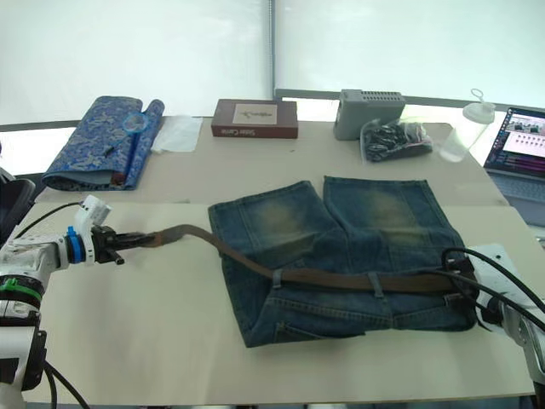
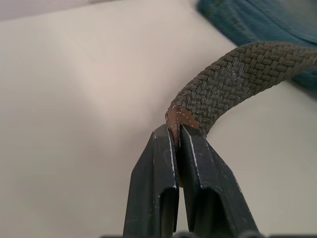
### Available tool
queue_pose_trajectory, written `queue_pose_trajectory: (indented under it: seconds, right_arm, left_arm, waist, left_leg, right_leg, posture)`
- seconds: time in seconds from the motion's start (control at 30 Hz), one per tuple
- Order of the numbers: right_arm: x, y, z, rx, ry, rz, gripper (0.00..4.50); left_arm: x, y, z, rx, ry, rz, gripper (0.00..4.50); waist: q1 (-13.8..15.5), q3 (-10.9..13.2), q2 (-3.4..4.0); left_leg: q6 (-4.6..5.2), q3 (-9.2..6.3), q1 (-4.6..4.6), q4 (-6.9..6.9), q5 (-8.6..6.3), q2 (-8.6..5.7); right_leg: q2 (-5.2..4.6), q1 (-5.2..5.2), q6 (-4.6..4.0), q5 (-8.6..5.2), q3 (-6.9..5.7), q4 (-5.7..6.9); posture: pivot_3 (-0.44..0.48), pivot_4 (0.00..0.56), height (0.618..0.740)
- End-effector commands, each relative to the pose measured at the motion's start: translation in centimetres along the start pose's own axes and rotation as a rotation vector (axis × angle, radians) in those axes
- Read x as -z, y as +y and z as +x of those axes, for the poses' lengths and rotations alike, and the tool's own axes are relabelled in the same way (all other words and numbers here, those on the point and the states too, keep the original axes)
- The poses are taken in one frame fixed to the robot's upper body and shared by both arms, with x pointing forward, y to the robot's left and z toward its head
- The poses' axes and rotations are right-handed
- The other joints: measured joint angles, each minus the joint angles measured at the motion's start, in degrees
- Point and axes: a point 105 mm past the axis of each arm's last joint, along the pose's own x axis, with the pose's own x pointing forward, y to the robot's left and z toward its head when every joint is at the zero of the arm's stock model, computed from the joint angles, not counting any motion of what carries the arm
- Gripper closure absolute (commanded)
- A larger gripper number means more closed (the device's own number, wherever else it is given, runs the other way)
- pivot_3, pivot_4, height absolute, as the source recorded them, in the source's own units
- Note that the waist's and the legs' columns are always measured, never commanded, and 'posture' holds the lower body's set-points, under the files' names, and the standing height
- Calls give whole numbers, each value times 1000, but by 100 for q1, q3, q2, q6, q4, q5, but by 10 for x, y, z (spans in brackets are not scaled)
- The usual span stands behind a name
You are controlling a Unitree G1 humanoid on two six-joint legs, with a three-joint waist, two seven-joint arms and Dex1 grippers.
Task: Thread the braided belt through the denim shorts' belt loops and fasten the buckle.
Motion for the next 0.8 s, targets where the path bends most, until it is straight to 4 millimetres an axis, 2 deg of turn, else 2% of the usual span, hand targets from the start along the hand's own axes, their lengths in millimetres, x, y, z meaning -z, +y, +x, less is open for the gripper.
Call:
queue_pose_trajectory:
  seconds: [0.03, 0.17, 0.3, 0.37, 0.43, 0.57, 0.63, 0.67, 0.73, 0.8]
  right_arm:
    - [-11, 2, -7, 16, -54, 5, 4465]
    - [-13, 17, -7, -46, -77, 33, 4465]
    - [-22, 41, -13, -146, -134, 1, 4465]
    - [-25, 46, -20, -172, -165, -36, 3765]
    - [-22, 54, -32, -237, -171, -85, 3111]
    - [-12, 82, -67, -461, -158, -181, 1718]
    - [-14, 91, -88, -571, -185, -227, 1012]
    - [-20, 89, -93, -586, -210, -227, 649]
    - [-33, 80, -98, -571, -249, -224, 26]
    - [-44, 73, -101, -532, -260, -256, 26]
  left_arm:
    - [14, 23, -19, -142, 54, -7, 4500]
    - [14, 23, -24, -128, 41, -8, 4500]
    - [26, 28, -37, -159, 75, 6, 4500]
    - [23, 23, -42, -112, 48, -15, 3716]
    - [9, 14, -46, -42, -19, -46, 2962]
    - [-17, -4, -58, 111, -100, -143, 1043]
    - [-24, -37, -60, 304, -54, -177, 183]
    - [-28, -59, -56, 410, -21, -172, 0]
    - [-38, -104, -41, 580, 7, -128, 0]
    - [-45, -155, -21, 740, 24, -29, 0]
  waist:
    - [-19, -1, 1]
    - [-53, -2, 2]
    - [-128, -3, 3]
    - [-160, -3, 3]
    - [-151, -2, 4]
    - [-72, 3, -7]
    - [-72, 6, -26]
    - [-72, 6, -26]
    - [-44, 6, -25]
    - [28, 8, -23]
  left_leg:
    - [-1, 1, 6, -4, 1, 1]
    - [-5, 3, 10, -11, 2, 2]
    - [-6, 4, 11, -14, 3, 4]
    - [-7, 7, 14, -21, 2, 5]
    - [-10, 8, 13, -23, 2, 7]
    - [-9, 2, -12, -9, 1, 6]
    - [-9, -4, -15, -3, 1, 6]
    - [-9, -5, -17, -2, 1, 7]
    - [-4, -6, -11, -2, -5, 5]
    - [-41, -9, -8, 0, -29, -2]
  right_leg:
    - [0, 2, -1, 0, 0, 0]
    - [1, 2, -1, -1, 2, 3]
    - [4, 0, 0, -2, 2, 5]
    - [4, -2, 0, -2, 5, 6]
    - [6, -6, 0, -4, 5, 7]
    - [4, -15, 1, -5, -5, 10]
    - [5, -13, 1, -5, -8, 7]
    - [4, -12, 0, -4, -9, 3]
    - [-5, -5, -2, -5, -7, -9]
    - [-29, -12, -25, -18, -6, -16]
  posture:
    - [0, 150, 740]
    - [0, 150, 740]
    - [0, 150, 740]
    - [0, 150, 740]
    - [0, 150, 740]
    - [0, 150, 740]
    - [0, 150, 740]
    - [0, 150, 740]
    - [0, 150, 740]
    - [0, 150, 740]
